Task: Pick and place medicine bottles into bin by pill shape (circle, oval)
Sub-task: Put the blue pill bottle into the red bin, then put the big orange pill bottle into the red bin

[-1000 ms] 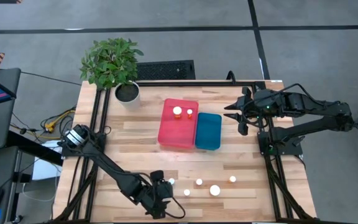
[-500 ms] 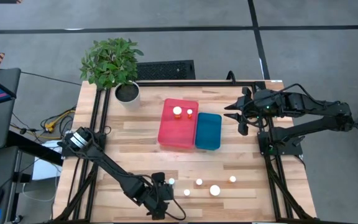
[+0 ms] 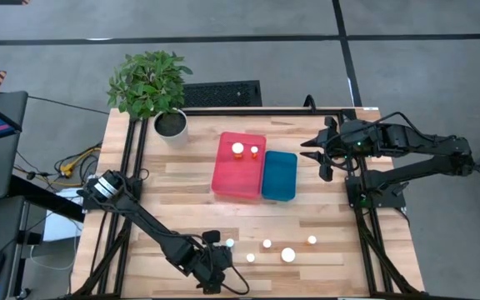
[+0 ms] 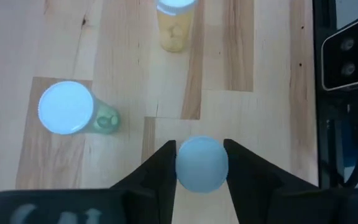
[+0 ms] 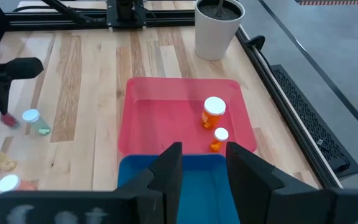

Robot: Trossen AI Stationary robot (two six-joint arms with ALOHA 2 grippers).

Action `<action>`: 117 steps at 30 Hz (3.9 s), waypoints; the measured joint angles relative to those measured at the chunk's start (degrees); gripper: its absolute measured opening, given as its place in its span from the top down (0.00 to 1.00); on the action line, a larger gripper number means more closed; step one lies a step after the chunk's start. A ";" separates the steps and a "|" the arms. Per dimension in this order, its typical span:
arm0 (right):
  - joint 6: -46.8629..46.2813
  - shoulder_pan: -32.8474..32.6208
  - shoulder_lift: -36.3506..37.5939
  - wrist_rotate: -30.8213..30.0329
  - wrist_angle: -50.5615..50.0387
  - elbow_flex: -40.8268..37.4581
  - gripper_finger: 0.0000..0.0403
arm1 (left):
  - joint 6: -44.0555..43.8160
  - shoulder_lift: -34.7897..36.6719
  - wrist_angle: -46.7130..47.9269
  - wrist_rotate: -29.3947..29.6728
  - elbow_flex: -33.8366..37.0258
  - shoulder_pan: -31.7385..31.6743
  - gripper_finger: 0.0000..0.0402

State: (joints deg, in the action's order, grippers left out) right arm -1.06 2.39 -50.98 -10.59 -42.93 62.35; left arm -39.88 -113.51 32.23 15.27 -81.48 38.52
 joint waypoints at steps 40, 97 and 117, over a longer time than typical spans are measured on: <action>-0.02 0.02 -0.02 0.14 -0.01 0.00 0.66 | 24.16 17.75 5.78 2.38 3.14 -41.24 0.70; -0.90 0.04 -0.02 0.02 -0.03 0.00 0.66 | 27.85 13.03 -16.46 -0.82 21.89 -47.12 0.46; -1.03 0.00 -0.02 0.15 -0.05 0.00 0.66 | 32.33 13.18 -7.66 5.17 11.09 -46.87 0.46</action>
State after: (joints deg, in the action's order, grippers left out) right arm -2.09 2.39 -51.00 -10.44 -42.98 62.35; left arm -7.55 -100.33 24.57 20.45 -70.39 -8.35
